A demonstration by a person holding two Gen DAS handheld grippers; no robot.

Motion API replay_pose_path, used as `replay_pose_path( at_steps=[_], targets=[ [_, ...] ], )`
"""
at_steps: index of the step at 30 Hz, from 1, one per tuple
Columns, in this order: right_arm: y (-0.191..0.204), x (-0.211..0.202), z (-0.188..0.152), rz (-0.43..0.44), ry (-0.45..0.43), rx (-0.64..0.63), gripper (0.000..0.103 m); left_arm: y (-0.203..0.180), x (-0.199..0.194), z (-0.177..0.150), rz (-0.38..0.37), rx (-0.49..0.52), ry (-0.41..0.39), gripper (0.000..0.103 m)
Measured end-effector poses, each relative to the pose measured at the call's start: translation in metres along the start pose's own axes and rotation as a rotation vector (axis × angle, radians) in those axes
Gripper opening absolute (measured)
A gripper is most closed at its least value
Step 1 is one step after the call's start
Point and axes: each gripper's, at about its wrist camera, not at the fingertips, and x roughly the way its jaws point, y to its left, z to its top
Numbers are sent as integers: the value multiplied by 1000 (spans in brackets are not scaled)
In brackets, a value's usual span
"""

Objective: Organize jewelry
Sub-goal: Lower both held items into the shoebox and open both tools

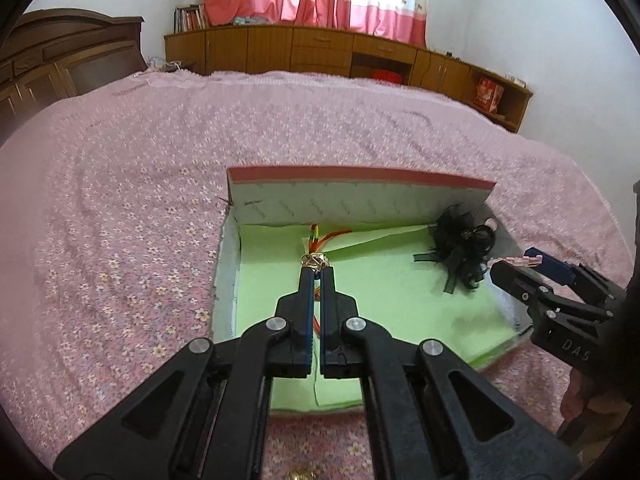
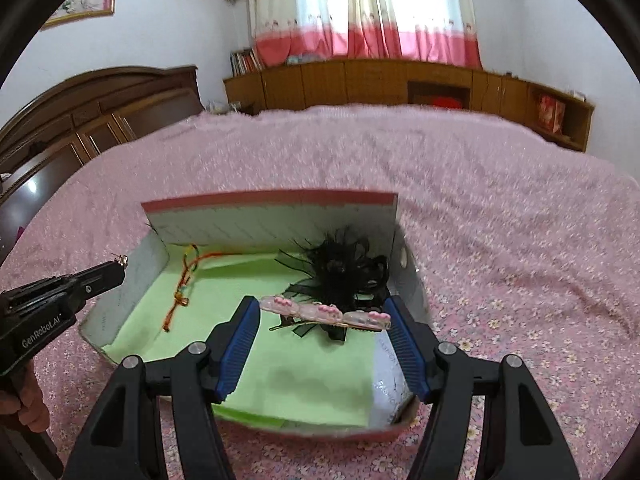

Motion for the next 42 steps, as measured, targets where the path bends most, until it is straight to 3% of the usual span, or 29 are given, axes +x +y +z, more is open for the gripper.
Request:
replay_pose_path(
  at_steps=[12, 21, 25, 28, 34, 42],
  targets=[
    [-7, 47, 2, -52, 152, -25, 67, -2, 59, -13, 24, -44, 216, 0],
    [-10, 64, -1, -111, 196, -56, 66, -4, 64, -8, 21, -59, 216, 0],
    [-8, 64, 1, -86, 198, -63, 71, -8, 64, -7, 45, -46, 223, 0],
    [-7, 61, 2, -67, 192, -64, 73, -6, 64, -1, 46, -44, 214, 6],
    [-3, 39, 3, 10, 148, -19, 80, -8, 36, 4, 25, -30, 158, 14],
    [4, -2, 2, 68, 54, 8, 80, -5, -6, 8, -16, -42, 79, 18]
  ],
)
